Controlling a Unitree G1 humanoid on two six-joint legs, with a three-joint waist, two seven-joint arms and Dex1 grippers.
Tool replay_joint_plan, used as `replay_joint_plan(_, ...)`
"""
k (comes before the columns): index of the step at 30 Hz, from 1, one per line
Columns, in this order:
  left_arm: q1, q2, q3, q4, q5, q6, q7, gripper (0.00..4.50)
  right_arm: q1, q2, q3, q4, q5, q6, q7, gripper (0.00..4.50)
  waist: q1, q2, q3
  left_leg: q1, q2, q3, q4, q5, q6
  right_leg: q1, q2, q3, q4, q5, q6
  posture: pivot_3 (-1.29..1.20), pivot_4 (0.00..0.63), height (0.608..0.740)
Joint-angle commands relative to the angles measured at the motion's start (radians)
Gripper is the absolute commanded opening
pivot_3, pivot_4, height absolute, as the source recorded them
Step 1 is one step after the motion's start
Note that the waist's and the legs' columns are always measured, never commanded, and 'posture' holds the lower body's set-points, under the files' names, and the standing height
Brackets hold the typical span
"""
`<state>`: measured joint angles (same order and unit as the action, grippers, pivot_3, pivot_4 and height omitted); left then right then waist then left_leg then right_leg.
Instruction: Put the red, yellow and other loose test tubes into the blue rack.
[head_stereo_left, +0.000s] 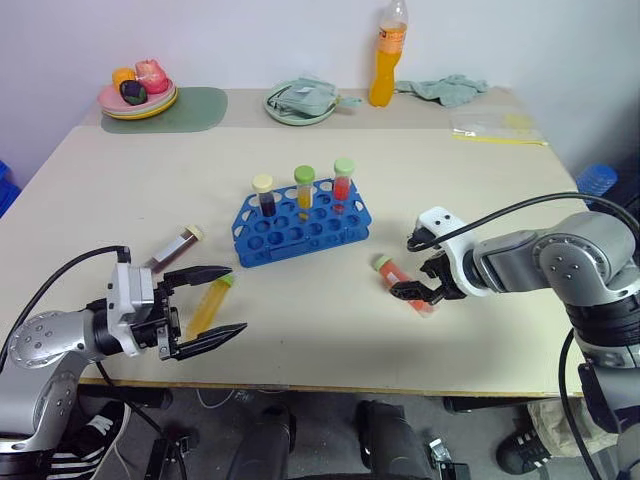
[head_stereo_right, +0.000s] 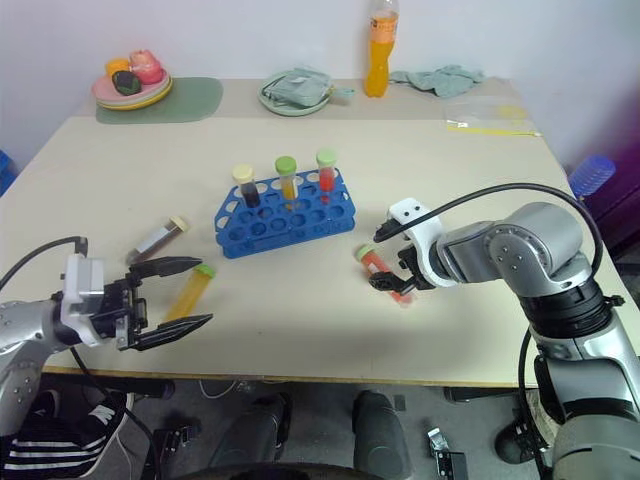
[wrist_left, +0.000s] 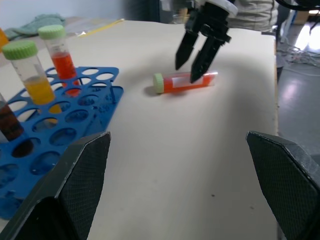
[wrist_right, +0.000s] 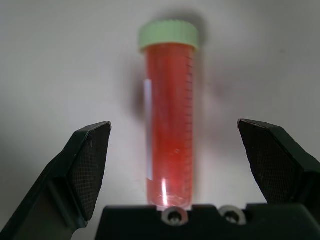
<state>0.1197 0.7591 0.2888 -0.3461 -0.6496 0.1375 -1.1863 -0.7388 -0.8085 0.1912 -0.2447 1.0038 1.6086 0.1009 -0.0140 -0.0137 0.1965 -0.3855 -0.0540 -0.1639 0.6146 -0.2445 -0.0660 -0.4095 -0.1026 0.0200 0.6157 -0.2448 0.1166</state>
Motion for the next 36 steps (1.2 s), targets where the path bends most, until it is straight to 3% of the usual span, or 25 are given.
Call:
replay_joint_plan(1, 0.007, -0.004, 0.018, -0.032, 0.003, -0.024, 0.004, 4.46, -0.001, -0.001, 0.008, -0.008, 0.031, 0.006, -0.025, 4.5, 0.0, 0.0, 0.0, 0.0, 0.0, 0.0, 0.0, 0.0, 0.0, 0.0, 0.0, 0.0, 0.0, 0.0, 0.0, 0.0, 0.15, 0.74)
replay_joint_plan(10, 0.018, -0.007, 0.018, -0.032, 0.004, -0.029, 0.004, 4.46, -0.019, 0.013, 0.05, 0.012, 0.069, 0.006, -0.068, 4.5, 0.0, 0.0, 0.0, 0.0, 0.0, 0.0, 0.0, 0.0, 0.0, 0.0, 0.0, 0.0, 0.0, 0.0, 0.0, 0.0, 0.15, 0.74)
replay_joint_plan(31, 0.048, -0.048, 0.004, -0.071, 0.034, -0.042, 0.058, 4.46, -0.091, 0.106, 0.117, 0.142, -0.038, 0.006, -0.084, 4.5, -0.005, -0.003, -0.002, 0.001, 0.001, 0.0, 0.0, 0.0, 0.0, 0.0, 0.002, 0.0, 0.0, 0.001, -0.001, 0.0, 0.15, 0.74)
replay_joint_plan(34, 0.054, -0.049, 0.005, -0.081, 0.036, -0.041, 0.065, 4.5, -0.072, 0.1, 0.13, 0.113, -0.06, 0.006, -0.059, 3.72, -0.004, -0.003, -0.002, 0.001, 0.001, 0.0, 0.0, 0.0, 0.0, 0.0, 0.002, 0.0, 0.0, 0.001, -0.001, 0.0, 0.15, 0.74)
replay_joint_plan(36, 0.055, -0.049, 0.006, -0.087, 0.036, -0.038, 0.071, 4.5, -0.067, 0.101, 0.131, 0.103, -0.078, 0.006, -0.047, 2.78, -0.004, -0.003, -0.002, 0.001, 0.001, 0.0, 0.0, 0.0, 0.0, 0.0, 0.002, 0.0, 0.0, 0.001, -0.001, 0.0, 0.15, 0.74)
